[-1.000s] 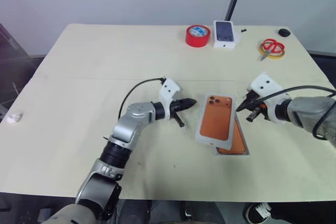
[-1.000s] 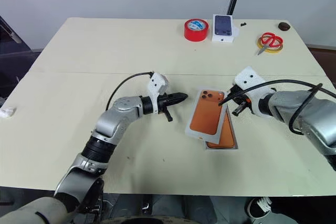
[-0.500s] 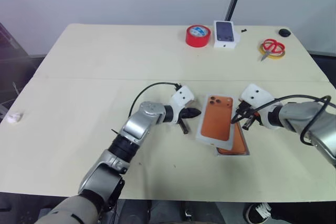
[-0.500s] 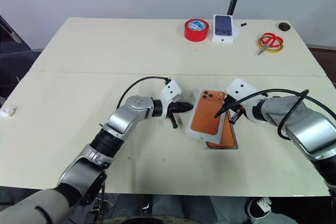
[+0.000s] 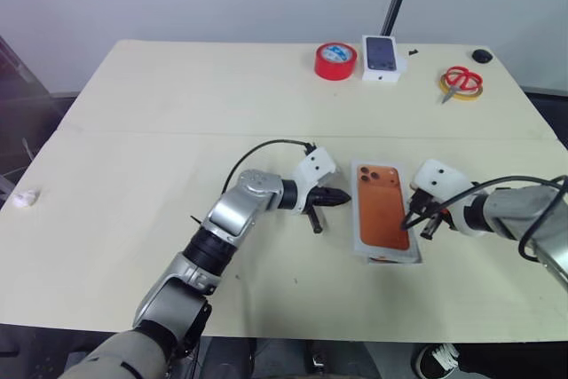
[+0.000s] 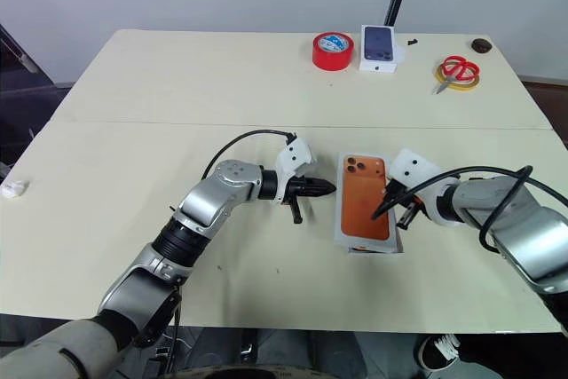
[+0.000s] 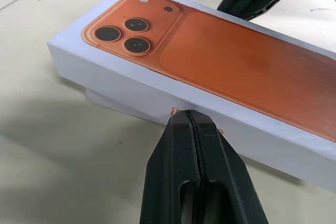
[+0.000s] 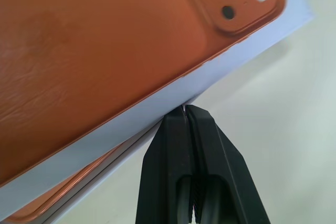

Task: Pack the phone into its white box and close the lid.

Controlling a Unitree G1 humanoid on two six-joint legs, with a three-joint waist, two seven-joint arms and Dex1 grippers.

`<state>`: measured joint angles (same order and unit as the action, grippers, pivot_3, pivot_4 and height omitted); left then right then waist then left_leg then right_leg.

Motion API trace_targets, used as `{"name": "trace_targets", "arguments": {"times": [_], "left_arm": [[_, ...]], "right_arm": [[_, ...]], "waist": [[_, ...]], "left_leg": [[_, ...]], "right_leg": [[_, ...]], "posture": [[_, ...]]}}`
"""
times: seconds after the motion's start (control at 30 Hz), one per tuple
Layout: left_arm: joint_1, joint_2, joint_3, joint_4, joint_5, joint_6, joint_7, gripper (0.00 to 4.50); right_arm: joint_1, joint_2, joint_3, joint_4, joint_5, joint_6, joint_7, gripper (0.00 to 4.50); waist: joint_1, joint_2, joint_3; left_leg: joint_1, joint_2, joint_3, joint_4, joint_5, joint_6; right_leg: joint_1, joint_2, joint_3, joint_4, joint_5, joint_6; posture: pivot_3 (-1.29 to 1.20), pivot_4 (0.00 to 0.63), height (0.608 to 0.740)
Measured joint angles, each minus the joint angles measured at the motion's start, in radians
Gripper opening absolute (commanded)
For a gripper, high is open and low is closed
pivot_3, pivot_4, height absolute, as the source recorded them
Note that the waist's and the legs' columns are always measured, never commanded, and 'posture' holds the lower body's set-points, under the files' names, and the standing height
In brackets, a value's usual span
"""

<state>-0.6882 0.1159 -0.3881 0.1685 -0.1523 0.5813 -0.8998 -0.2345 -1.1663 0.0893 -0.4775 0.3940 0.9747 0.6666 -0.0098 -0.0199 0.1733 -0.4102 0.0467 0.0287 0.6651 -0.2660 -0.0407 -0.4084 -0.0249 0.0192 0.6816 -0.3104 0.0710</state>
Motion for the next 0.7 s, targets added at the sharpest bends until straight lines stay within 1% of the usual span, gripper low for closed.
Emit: {"name": "trace_targets", "arguments": {"times": [0.23,0.7], "left_arm": [[0.000,-0.001,-0.028,-0.018,0.000,0.003,-0.021,0.00],[0.001,-0.006,-0.030,-0.022,0.000,0.019,-0.023,0.00]], "right_arm": [[0.001,0.002,-0.021,0.009,-0.039,0.000,0.017,0.06],[0.029,0.021,-0.027,0.002,-0.066,0.015,0.036,0.06]], "waist": [[-0.001,0.000,0.000],[0.000,0.000,0.000]], "left_leg": [[0.000,0.000,0.000,0.000,0.000,0.000],[0.000,0.000,0.000,0.000,0.000,0.000]], "right_leg": [[0.000,0.000,0.000,0.000,0.000,0.000],[0.000,0.000,0.000,0.000,0.000,0.000]], "posture": [[0.00,0.150,0.732],[0.00,0.150,0.732]]}}
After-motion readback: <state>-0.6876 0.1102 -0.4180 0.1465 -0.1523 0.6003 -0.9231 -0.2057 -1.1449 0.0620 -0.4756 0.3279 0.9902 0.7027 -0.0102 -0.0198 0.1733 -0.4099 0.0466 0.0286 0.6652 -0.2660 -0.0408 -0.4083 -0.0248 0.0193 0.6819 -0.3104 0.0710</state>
